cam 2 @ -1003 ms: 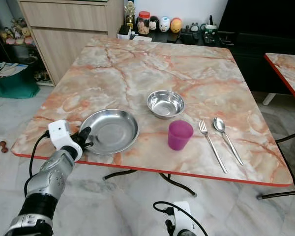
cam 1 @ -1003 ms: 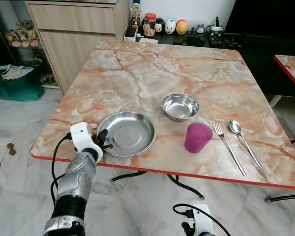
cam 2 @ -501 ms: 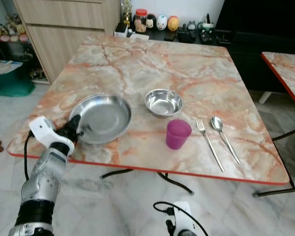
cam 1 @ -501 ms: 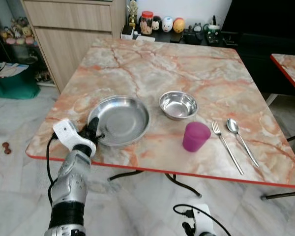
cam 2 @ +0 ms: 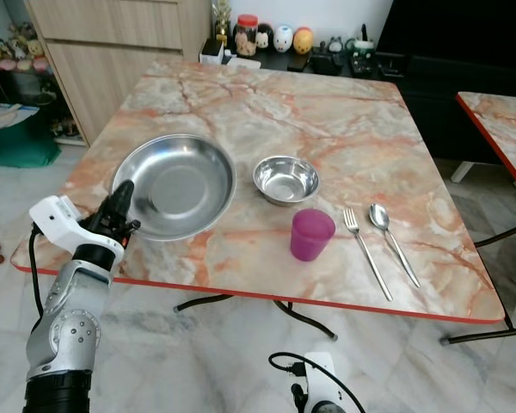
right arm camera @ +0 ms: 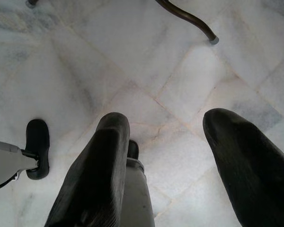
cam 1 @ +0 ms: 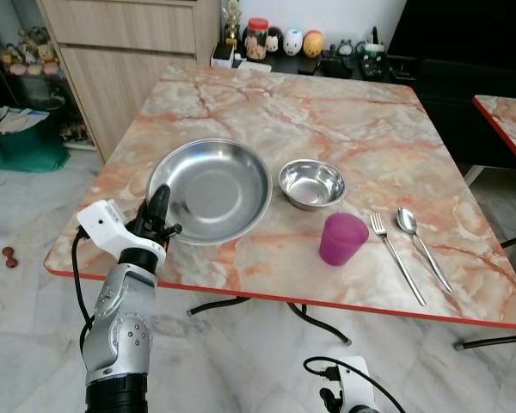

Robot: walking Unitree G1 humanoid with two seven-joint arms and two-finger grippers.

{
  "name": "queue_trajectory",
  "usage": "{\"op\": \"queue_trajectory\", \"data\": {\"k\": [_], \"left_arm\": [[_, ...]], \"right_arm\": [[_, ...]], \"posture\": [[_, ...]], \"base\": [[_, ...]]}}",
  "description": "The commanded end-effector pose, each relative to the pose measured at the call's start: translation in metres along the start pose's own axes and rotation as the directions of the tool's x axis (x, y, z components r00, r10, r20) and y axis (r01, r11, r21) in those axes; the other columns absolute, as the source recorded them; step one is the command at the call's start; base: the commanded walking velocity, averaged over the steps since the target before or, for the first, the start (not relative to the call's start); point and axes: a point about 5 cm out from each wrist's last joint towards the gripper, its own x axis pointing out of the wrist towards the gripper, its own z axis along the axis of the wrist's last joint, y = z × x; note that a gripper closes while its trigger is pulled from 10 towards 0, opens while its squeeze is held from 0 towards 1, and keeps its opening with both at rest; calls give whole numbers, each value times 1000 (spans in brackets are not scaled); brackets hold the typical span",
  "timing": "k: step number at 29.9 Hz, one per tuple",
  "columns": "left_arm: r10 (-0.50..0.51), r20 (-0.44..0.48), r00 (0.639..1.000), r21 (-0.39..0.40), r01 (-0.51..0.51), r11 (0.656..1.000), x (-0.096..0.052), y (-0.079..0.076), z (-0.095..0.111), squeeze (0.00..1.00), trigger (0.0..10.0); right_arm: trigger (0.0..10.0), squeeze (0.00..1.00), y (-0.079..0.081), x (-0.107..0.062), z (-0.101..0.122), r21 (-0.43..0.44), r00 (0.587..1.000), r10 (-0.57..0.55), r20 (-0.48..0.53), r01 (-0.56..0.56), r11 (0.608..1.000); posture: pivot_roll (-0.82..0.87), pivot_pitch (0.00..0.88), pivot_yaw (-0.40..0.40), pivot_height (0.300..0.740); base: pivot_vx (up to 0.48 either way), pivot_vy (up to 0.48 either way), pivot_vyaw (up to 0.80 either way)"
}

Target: Setting the table

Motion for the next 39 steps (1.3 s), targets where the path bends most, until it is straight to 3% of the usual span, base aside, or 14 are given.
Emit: {"op": "queue_trajectory", "data": {"k": [1, 11, 22, 39], "left_arm": [[-25, 28, 999, -12, 25, 1000, 4, -7, 6, 0, 10000], [-102, 53, 993, -24, 103, 994, 15, -28, 15, 0, 10000], [-125, 50, 991, -23, 126, 992, 18, -36, 15, 0, 10000], [-115, 21, 993, 18, 114, 993, 18, -34, 15, 0, 10000]], "right_arm": [[10000, 0, -4, 0, 1, -3, 1000, -11, 15, 12, 1000], [10000, 0, -3, 0, 1, -9, 1000, -19, 22, 20, 1000], [10000, 0, -2, 0, 2, 5, 999, -24, 27, 23, 1000], [10000, 0, -2, 0, 2, 17, 999, -22, 29, 21, 1000]], "posture": [[75, 0, -97, 740], [74, 0, -94, 740], [72, 0, -89, 740], [56, 0, -80, 740]], "base": [[0, -315, 0], [0, -320, 0], [0, -309, 0], [0, -305, 0]]}}
